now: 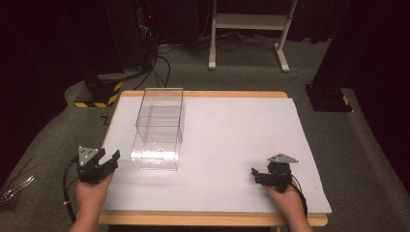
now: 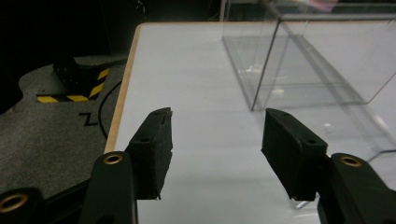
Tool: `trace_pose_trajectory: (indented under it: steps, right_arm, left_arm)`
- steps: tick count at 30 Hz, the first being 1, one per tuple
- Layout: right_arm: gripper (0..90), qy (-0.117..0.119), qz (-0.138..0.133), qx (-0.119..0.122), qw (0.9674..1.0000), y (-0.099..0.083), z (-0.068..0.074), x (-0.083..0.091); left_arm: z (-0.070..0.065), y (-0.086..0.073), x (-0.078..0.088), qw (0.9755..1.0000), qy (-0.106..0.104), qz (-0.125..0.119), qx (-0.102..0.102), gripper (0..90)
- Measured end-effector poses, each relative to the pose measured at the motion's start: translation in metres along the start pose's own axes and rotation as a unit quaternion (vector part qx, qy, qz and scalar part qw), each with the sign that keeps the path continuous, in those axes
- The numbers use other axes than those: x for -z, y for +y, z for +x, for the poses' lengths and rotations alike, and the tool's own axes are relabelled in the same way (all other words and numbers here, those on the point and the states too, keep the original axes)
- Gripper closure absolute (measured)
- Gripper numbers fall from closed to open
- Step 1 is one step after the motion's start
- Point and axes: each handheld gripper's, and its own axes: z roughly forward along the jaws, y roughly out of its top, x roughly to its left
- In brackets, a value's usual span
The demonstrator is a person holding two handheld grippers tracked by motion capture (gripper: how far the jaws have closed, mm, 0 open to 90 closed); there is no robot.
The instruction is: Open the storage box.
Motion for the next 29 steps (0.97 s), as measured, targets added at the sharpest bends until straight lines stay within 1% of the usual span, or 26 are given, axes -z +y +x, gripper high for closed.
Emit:
trace_pose_trajectory:
  steps: [1,2,3,5,9,10,12,13,15,16,17,18,19,23,29]
  right_arm:
    - [15.0,0.0,0.0,0.0,1.0,0.0,0.0,0.0]
    - [15.0,-0.001,0.0,0.0,1.0,0.0,0.0,0.0]
    - [15.0,-0.001,0.0,0.0,1.0,0.0,0.0,0.0]
    - [15.0,-0.001,0.0,0.001,1.0,0.0,0.0,0.0]
    - [15.0,-0.001,0.0,0.001,1.0,0.0,0.0,0.0]
    - [15.0,-0.001,0.0,0.001,1.0,0.0,0.0,0.0]
    - [15.0,-0.001,0.0,0.001,1.0,0.0,0.0,0.0]
    - [15.0,-0.001,0.0,0.001,1.0,0.0,0.0,0.0]
    - [15.0,-0.001,0.0,0.001,1.0,0.0,0.0,0.0]
    - [15.1,-0.001,0.0,0.001,1.0,0.0,0.0,0.0]
    - [15.1,-0.001,0.0,0.001,1.0,0.0,0.0,0.0]
    - [15.1,-0.001,0.001,0.001,1.0,0.0,0.0,0.0]
    - [15.1,-0.002,0.001,0.001,1.0,0.0,0.0,0.0]
    - [15.1,-0.003,0.001,0.003,1.0,0.0,0.001,0.0]
    - [15.2,-0.004,0.002,0.002,1.0,0.0,0.001,0.0]
  left_arm:
    - [0.003,-0.004,-0.002,1.0,-0.002,0.003,0.004,43.1]
    - [0.009,-0.012,-0.007,0.9999,-0.002,0.013,0.008,43.1]
    - [0.009,-0.012,-0.007,0.9999,-0.002,0.013,0.008,43.0]
    - [0.012,-0.019,-0.011,0.9997,-0.002,0.022,0.012,43.0]
    - [0.016,-0.03,-0.017,0.9991,-0.003,0.041,0.007,42.7]
    - [0.017,-0.034,-0.02,0.9985,-0.004,0.054,0.0,42.0]
    - [0.017,-0.035,-0.022,0.9983,-0.004,0.058,0.0,41.7]
    - [0.018,-0.037,-0.024,0.9976,-0.005,0.07,0.001,40.9]
    - [0.017,-0.037,-0.025,0.9974,-0.004,0.071,0.0,40.0]
    - [0.016,-0.037,-0.025,0.9974,-0.002,0.072,-0.006,40.0]
    - [0.015,-0.037,-0.026,0.997,-0.002,0.077,-0.01,39.8]
    - [0.015,-0.037,-0.028,0.9961,-0.004,0.088,-0.012,38.5]
    - [0.014,-0.036,-0.032,0.994,-0.006,0.108,-0.019,34.0]
    - [0.01,-0.037,-0.032,0.9935,0.003,0.109,-0.034,32.2]
    - [0.01,-0.037,-0.032,0.9936,0.002,0.108,-0.033,32.1]
